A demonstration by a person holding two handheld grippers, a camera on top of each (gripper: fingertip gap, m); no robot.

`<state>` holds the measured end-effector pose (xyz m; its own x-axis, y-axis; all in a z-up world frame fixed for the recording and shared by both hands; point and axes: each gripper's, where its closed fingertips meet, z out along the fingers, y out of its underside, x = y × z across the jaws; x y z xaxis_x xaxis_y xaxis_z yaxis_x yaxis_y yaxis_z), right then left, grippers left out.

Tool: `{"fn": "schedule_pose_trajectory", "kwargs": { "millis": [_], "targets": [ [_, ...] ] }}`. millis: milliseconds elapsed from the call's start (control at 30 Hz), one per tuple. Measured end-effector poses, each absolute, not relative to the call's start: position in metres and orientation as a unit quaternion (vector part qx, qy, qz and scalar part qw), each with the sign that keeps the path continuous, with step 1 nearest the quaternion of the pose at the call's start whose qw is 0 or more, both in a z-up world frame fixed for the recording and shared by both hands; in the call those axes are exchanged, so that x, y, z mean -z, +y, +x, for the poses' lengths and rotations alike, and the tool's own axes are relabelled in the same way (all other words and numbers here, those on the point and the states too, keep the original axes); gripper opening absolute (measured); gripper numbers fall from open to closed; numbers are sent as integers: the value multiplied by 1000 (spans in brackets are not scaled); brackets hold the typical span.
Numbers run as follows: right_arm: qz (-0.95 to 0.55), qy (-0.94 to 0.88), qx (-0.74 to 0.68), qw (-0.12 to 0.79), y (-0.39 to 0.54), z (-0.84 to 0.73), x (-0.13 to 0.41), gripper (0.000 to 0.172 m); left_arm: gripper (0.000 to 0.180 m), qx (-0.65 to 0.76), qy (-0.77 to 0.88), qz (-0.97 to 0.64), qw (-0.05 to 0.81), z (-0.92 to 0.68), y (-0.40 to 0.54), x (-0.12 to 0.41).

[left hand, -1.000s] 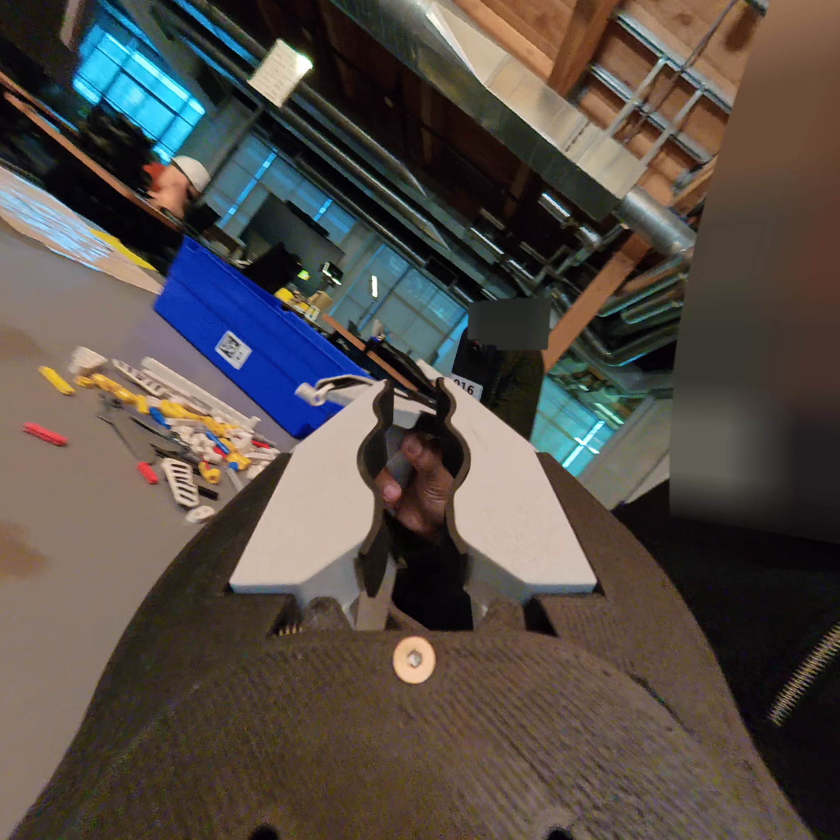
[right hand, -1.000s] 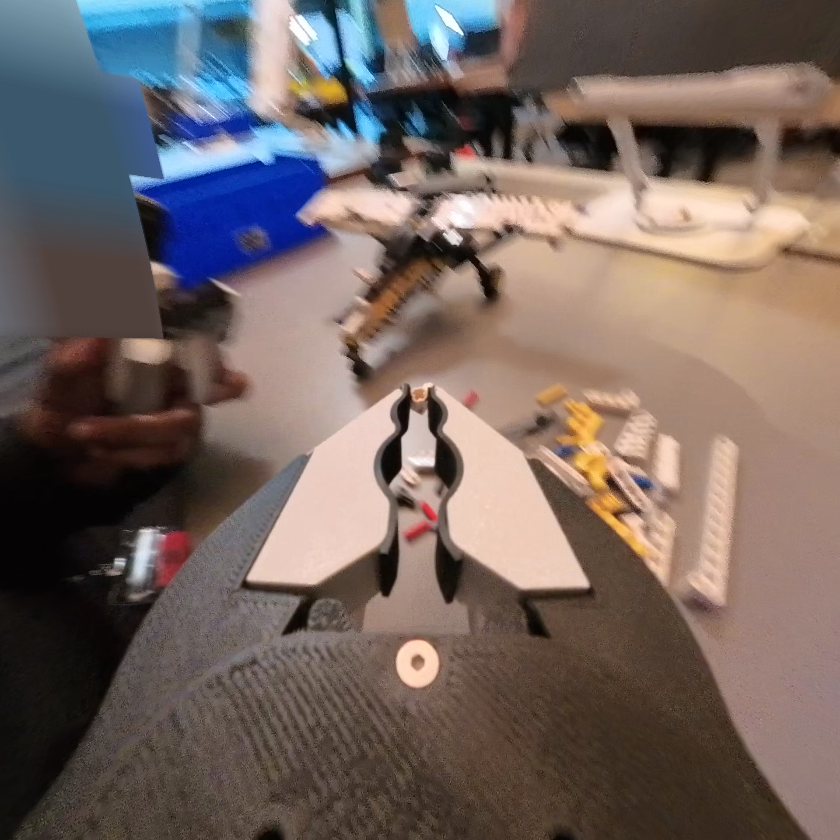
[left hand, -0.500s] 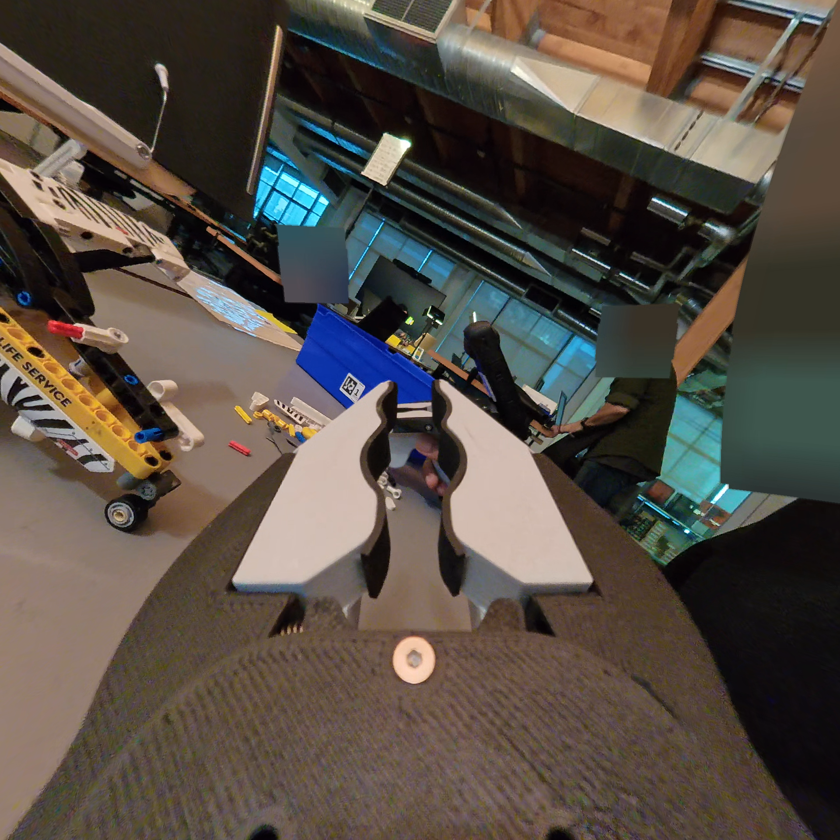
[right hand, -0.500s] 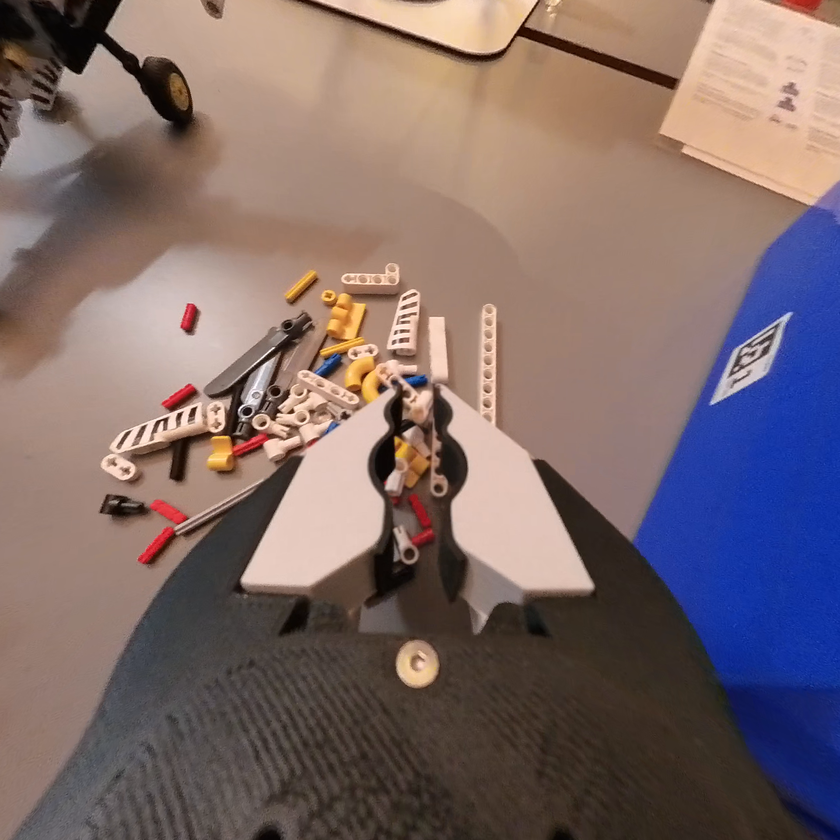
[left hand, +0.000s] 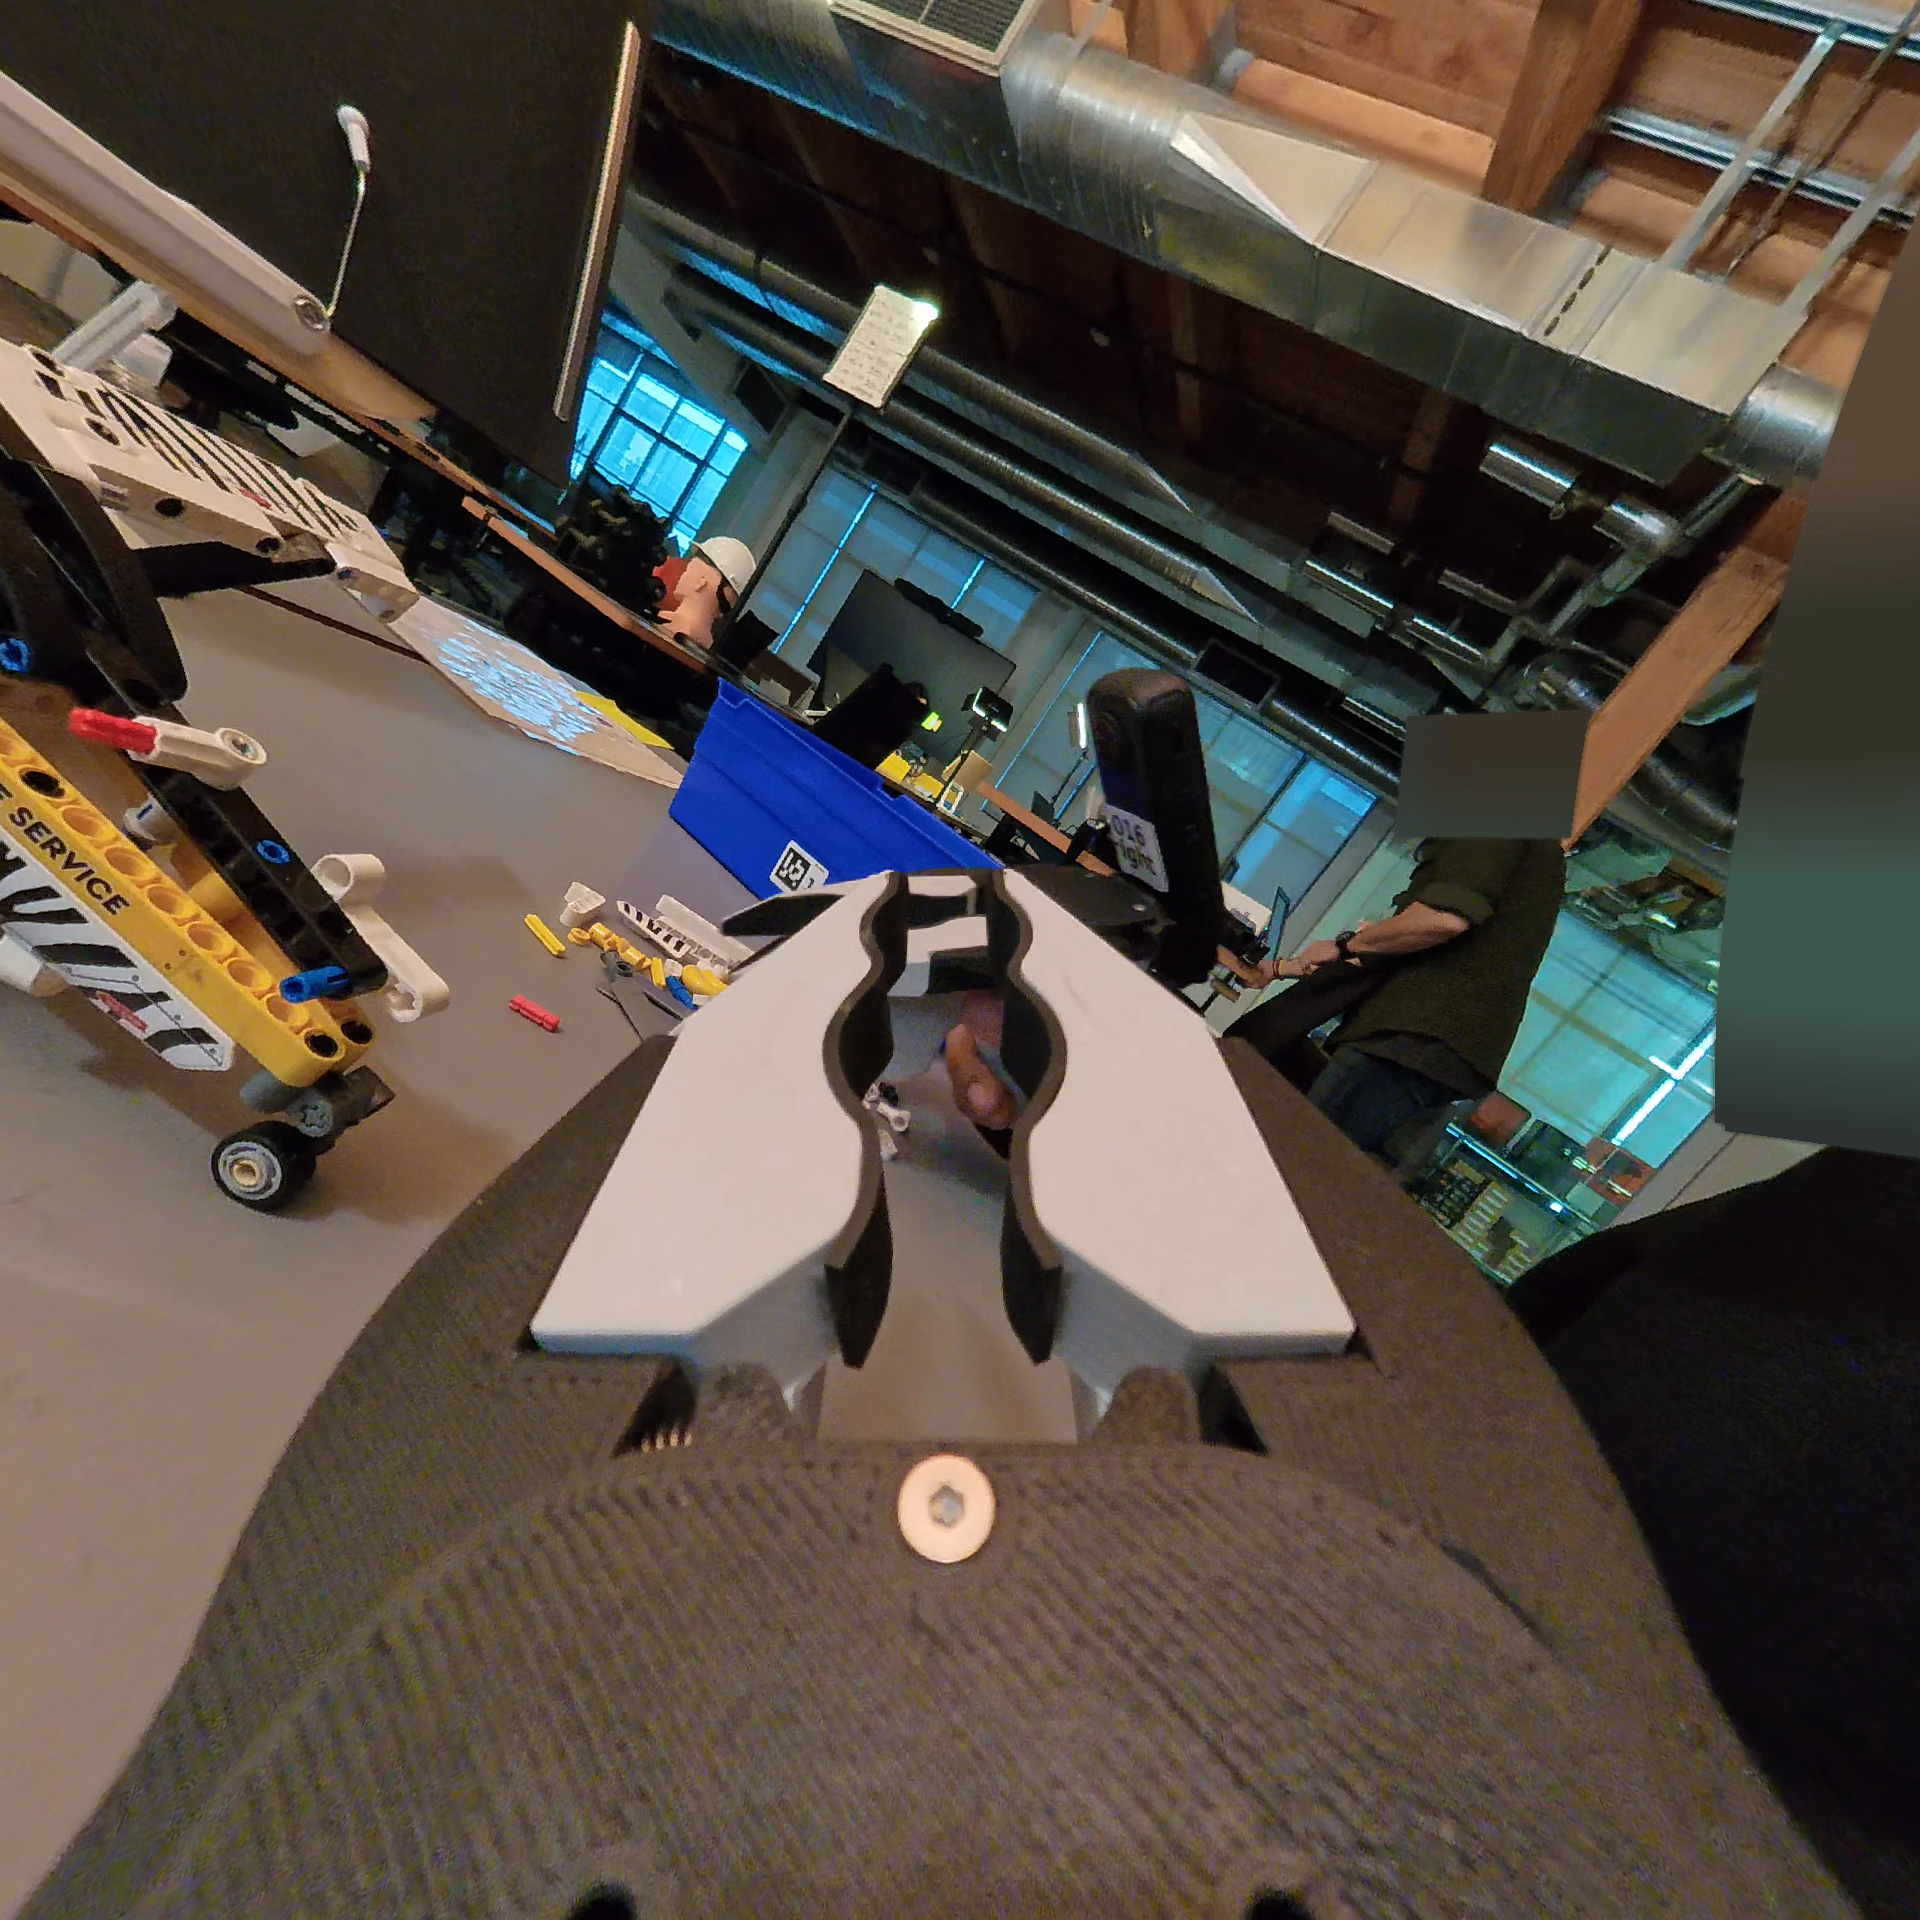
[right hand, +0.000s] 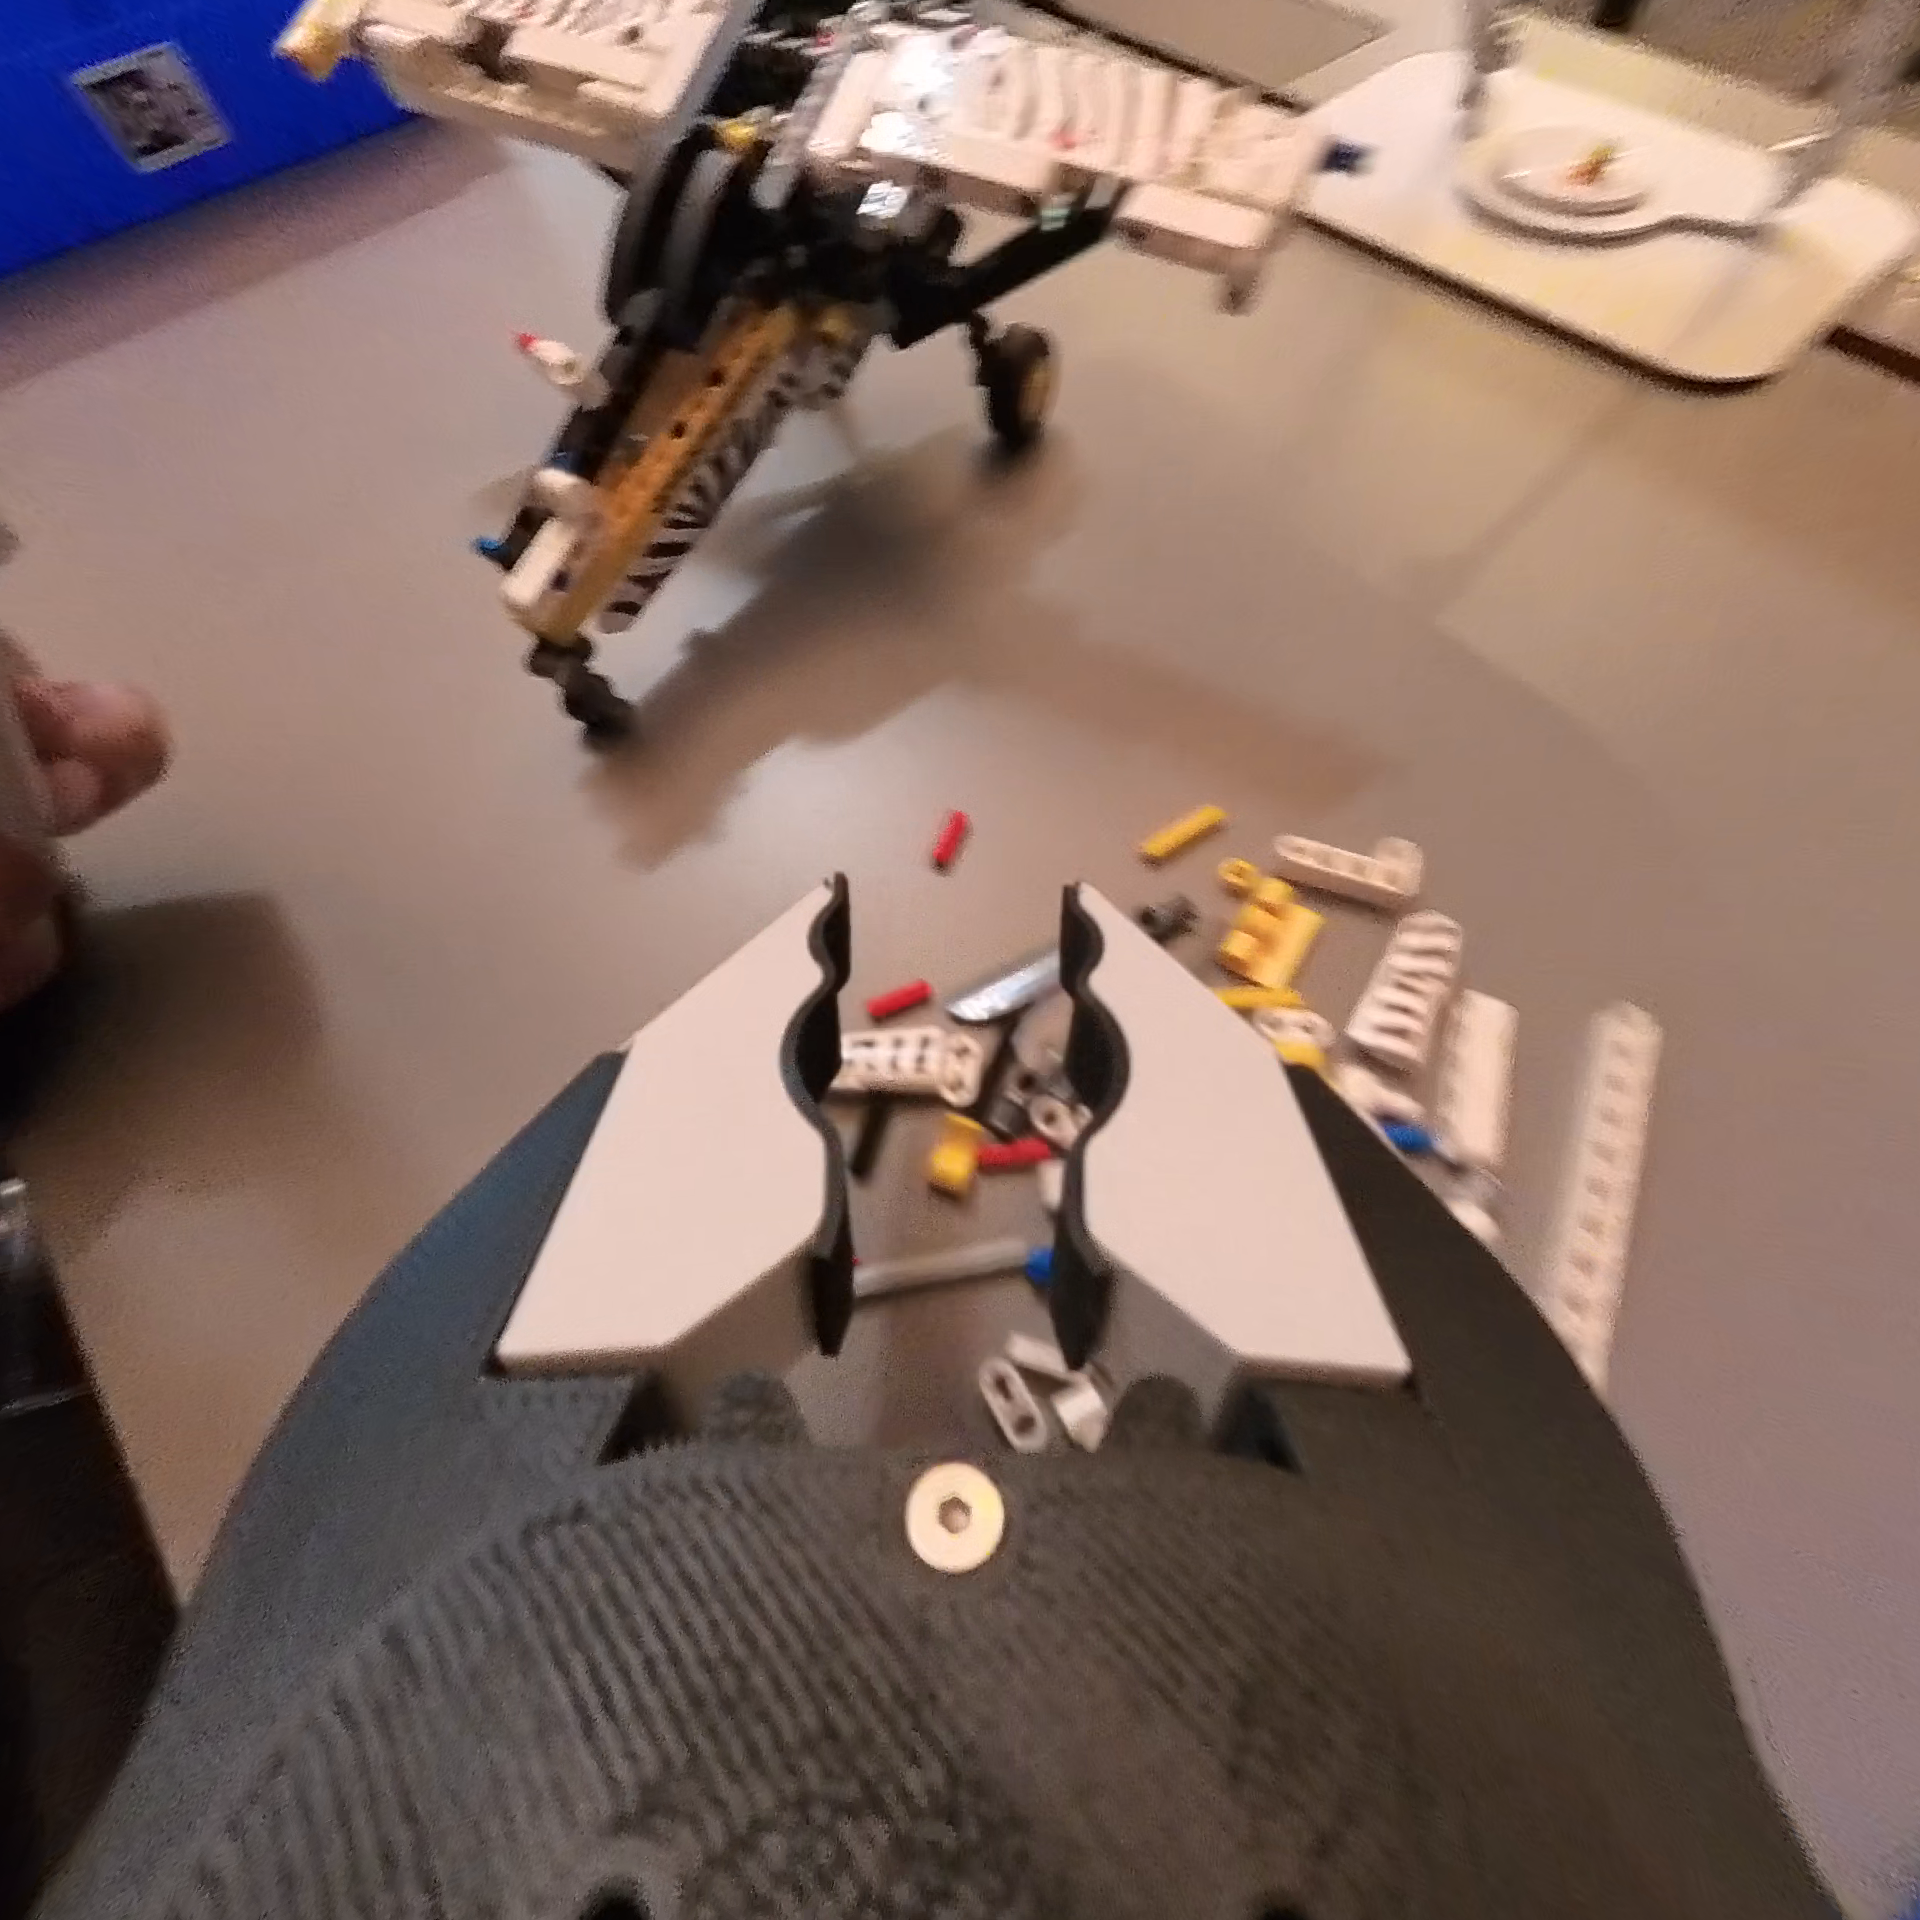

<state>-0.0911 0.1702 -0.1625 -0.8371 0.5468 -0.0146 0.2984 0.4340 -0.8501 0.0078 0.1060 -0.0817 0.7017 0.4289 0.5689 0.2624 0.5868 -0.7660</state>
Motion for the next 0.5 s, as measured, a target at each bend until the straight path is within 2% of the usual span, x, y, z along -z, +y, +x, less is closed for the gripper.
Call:
{"fn": "schedule_pose_trajectory", "kwargs": {
  "millis": [67,200,333,433,500],
  "targets": [
    [-235,-852,-459,95,150,-88,170,39,12,-48,-383,-452,805,8,106,82],
    [-240,-885,-390,84,138,-105,193,35,12,-27,-379,-456,805,7,109,83],
    [-247,-893,-374,47,131,-104,202,19,12,-36,-378,-453,806,8,108,82],
    [-243,-895,-368,63,134,-107,204,3,13,-38,-376,-449,810,9,106,81],
    [-238,-897,-366,72,136,-108,205,2,12,-38,-376,-449,810,9,106,81]
  ]
}}
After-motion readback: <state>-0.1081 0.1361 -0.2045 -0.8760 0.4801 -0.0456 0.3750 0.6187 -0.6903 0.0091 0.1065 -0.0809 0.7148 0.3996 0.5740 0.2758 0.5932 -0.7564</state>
